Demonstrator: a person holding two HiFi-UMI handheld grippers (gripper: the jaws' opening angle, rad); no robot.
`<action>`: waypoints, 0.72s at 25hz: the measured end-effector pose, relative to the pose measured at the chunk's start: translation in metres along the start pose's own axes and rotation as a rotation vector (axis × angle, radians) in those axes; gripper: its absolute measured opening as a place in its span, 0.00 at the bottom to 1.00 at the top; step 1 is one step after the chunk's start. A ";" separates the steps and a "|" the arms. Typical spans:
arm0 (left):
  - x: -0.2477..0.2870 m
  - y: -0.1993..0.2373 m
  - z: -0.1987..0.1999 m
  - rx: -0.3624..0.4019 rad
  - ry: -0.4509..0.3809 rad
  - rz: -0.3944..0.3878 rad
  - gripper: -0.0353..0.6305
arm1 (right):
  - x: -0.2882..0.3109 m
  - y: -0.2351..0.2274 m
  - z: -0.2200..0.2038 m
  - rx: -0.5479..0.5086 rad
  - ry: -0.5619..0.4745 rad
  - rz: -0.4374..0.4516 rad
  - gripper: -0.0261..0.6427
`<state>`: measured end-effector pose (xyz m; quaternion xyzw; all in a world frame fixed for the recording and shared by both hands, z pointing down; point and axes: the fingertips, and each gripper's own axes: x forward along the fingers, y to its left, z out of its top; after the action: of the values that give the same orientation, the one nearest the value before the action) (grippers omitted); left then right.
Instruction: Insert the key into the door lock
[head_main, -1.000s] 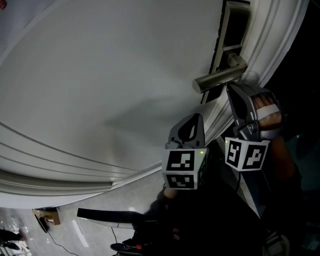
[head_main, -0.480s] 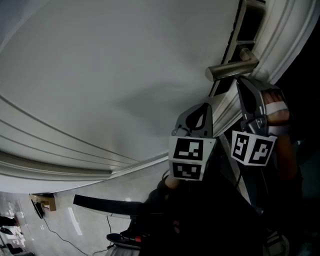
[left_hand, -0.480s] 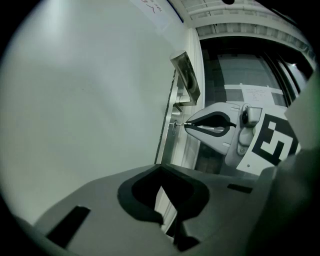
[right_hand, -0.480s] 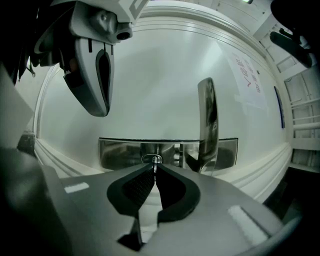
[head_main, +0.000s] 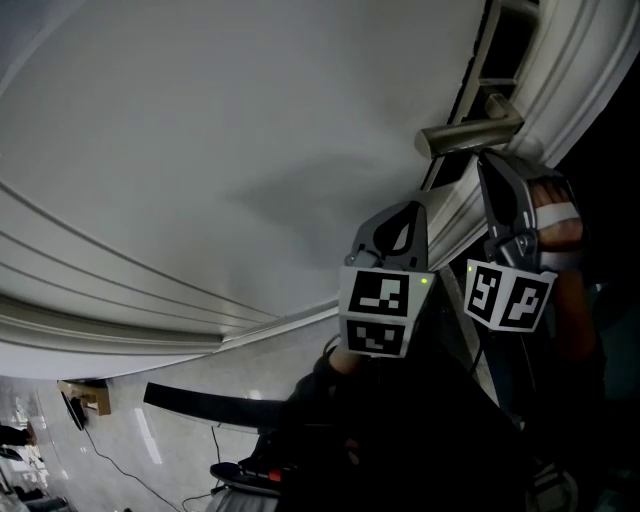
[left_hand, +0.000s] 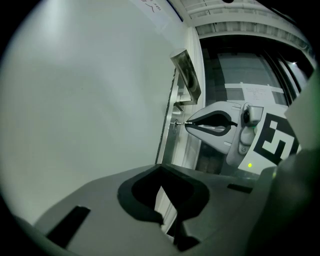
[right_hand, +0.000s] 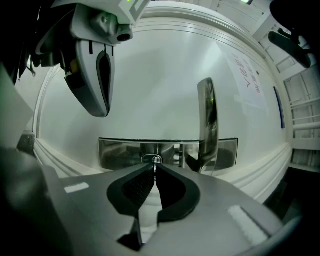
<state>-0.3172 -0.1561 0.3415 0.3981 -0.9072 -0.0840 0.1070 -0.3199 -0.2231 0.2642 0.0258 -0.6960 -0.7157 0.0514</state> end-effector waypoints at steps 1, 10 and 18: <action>0.000 0.000 0.000 0.000 0.001 -0.001 0.05 | 0.000 0.000 0.000 0.000 0.000 0.001 0.06; 0.005 0.000 -0.003 -0.004 0.004 -0.006 0.05 | 0.005 0.002 -0.002 0.000 0.004 0.000 0.06; 0.007 0.000 -0.004 -0.012 0.002 -0.006 0.05 | 0.006 0.002 -0.003 -0.005 0.003 0.007 0.06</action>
<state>-0.3208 -0.1613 0.3459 0.4004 -0.9053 -0.0892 0.1100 -0.3254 -0.2266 0.2662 0.0243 -0.6941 -0.7173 0.0553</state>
